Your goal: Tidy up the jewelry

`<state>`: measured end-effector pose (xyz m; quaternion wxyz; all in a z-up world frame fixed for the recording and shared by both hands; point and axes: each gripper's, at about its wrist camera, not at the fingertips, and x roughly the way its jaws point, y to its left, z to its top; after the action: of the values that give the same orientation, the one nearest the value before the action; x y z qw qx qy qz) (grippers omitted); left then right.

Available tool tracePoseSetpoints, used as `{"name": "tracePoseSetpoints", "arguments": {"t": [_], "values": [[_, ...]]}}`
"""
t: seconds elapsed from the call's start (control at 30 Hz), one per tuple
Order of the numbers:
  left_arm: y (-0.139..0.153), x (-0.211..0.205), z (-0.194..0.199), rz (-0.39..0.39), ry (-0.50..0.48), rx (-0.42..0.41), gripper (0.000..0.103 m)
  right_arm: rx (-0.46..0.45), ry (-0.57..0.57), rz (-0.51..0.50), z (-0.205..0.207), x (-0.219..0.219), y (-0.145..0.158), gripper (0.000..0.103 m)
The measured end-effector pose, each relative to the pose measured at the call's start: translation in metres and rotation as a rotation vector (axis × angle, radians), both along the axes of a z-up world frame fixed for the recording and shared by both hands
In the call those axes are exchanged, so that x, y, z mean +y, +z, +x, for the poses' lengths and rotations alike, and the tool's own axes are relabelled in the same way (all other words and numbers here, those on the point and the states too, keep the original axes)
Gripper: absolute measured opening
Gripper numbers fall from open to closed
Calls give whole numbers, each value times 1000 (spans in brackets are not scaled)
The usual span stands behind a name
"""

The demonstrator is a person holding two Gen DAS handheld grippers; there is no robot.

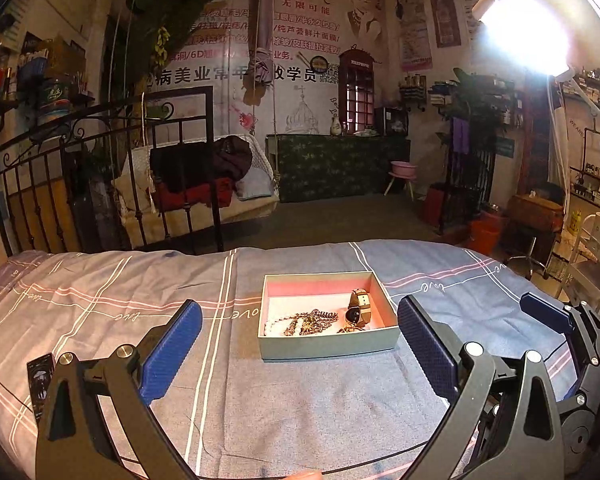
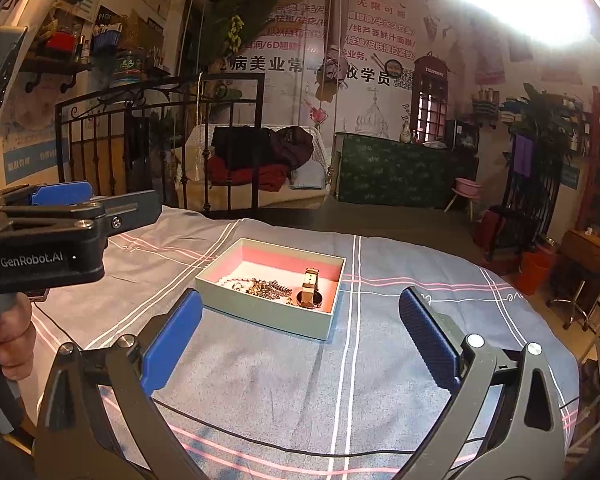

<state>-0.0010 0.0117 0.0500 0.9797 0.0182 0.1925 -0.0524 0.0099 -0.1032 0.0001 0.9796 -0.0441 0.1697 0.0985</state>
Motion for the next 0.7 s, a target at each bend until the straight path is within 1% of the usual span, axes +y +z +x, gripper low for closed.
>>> {"name": "tracePoseSetpoints", "arguments": {"t": [0.7], "values": [[-7, -1, 2, 2, -4, 11, 97, 23, 12, -11, 2, -1, -5, 97]]}}
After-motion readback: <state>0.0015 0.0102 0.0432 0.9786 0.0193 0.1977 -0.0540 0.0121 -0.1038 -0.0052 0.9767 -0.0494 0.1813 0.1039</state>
